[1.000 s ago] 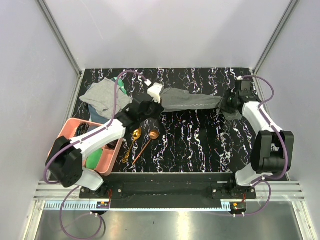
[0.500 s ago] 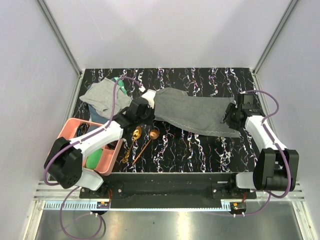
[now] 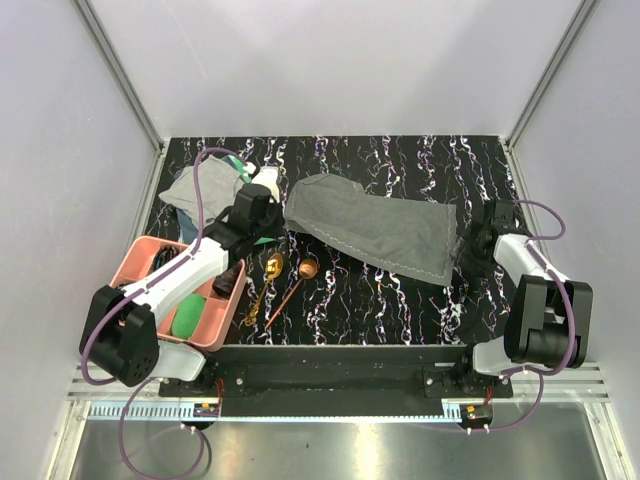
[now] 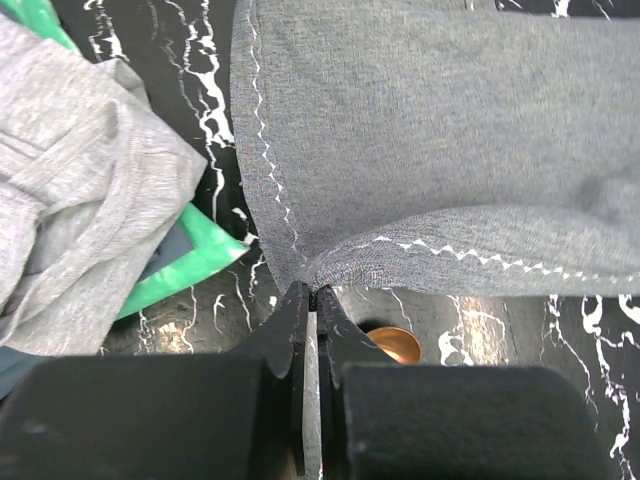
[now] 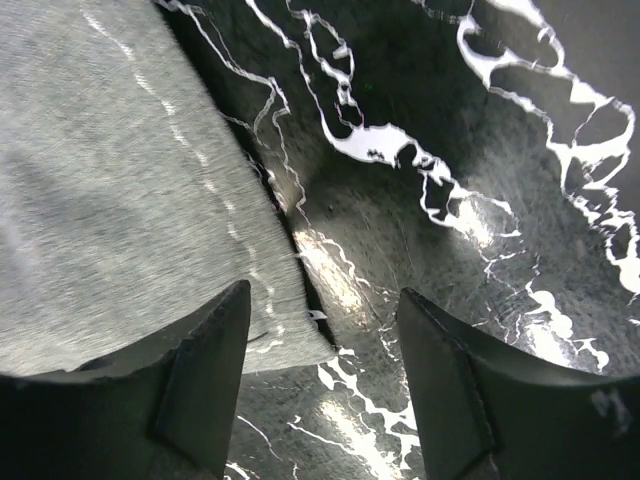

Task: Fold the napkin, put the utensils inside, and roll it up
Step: Flatten the napkin out

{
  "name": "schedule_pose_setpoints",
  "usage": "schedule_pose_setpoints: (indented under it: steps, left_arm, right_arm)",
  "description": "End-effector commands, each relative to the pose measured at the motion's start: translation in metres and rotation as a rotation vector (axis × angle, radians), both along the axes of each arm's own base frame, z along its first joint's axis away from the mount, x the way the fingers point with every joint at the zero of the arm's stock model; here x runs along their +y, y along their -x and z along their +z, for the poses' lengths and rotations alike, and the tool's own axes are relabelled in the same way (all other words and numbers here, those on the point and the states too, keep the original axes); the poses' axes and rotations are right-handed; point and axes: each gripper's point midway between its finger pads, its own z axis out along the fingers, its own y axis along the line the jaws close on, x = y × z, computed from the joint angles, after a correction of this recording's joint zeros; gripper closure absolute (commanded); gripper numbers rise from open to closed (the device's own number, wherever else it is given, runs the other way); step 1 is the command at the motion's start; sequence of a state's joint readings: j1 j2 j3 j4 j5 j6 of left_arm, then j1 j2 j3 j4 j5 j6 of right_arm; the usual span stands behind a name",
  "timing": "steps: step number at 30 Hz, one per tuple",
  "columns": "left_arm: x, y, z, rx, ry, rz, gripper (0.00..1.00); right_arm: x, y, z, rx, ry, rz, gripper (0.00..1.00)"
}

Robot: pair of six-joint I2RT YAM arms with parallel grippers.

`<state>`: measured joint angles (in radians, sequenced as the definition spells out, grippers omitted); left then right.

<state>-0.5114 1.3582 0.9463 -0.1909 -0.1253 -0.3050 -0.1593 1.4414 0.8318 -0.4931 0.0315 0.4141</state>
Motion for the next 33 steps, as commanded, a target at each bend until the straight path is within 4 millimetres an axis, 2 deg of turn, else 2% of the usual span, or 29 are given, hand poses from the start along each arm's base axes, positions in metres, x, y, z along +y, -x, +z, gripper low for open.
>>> schedule_pose_setpoints:
  steps: [1,5,8,13,24,29,33]
  left_arm:
    - [0.004,-0.01,0.023,-0.07,0.053,0.031,1.0]
    - [0.003,-0.014,0.025,-0.067,0.086,0.021,1.0]
    - [0.003,-0.016,0.027,-0.071,0.101,0.021,1.0]
    - [0.002,-0.017,0.024,-0.064,0.107,0.017,1.0]
    - [-0.002,-0.016,0.022,-0.054,0.118,0.002,1.0]
    - [-0.004,-0.015,0.022,-0.05,0.126,-0.008,1.0]
    - [-0.004,-0.015,0.02,-0.044,0.128,-0.009,1.0]
  right_arm:
    - [0.003,-0.002,-0.001,-0.027,-0.02,-0.028,0.36]
    - [0.016,0.013,-0.016,0.044,-0.092,-0.026,0.45]
    - [0.022,0.021,-0.02,0.069,-0.117,-0.029,0.49]
    - [0.031,0.031,-0.019,0.07,-0.163,-0.04,0.5]
    - [0.044,0.034,-0.017,0.056,-0.191,-0.002,0.53]
    - [0.059,0.039,-0.028,0.109,-0.204,0.037,0.53]
    - [0.061,0.042,-0.031,0.122,-0.183,0.035,0.54]
